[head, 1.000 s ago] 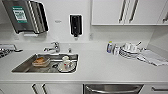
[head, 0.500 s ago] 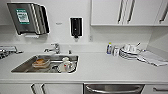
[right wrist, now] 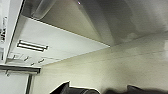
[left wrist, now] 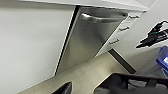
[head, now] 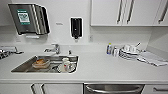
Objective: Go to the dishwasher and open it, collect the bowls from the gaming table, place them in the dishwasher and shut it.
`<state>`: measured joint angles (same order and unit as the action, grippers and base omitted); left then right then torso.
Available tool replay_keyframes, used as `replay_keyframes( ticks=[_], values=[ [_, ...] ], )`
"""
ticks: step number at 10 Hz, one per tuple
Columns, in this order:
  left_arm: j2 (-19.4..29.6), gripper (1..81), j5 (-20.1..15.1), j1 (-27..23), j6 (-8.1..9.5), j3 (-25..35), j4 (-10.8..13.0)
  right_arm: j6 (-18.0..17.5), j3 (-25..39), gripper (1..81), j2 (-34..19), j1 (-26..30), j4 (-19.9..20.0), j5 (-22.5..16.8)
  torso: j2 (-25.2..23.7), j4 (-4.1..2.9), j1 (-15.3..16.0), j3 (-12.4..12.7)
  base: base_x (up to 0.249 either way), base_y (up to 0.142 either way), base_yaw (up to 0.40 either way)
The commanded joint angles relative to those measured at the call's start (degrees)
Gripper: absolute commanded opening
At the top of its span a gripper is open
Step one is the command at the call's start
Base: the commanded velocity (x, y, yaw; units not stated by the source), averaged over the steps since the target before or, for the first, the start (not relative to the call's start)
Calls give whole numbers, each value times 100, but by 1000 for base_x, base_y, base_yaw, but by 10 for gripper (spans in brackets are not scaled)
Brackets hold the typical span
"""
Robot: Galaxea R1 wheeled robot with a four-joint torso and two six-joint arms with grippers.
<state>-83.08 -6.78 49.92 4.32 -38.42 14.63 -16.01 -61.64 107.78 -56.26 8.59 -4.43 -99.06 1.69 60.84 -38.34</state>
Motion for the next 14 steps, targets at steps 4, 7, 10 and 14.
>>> replay_keyframes(
  ticks=[4, 7, 10, 14],
  values=[
    [36, 811, -43, -391, -36, 72, 49, -2454, 303, 811, -202, 1822, 406, -1156, 0, 0, 2, 0, 0, 0, 0],
    [10, 811, -25, -399, -45, 72, 48, -3898, 57, 811, -17, 2017, 441, -1070, 0, 0, 2, 0, 0, 0, 0],
    [10, 811, -25, -452, -45, 72, 49, -4857, -5, 811, 114, 2104, 459, -403, 0, 0, 2, 0, 0, 0, 0],
    [1, 811, -34, -470, -36, 45, 49, -5237, -410, 811, 502, 2597, 600, -472, 0, 0, 2, 0, 0, 0, 0]
  ],
)
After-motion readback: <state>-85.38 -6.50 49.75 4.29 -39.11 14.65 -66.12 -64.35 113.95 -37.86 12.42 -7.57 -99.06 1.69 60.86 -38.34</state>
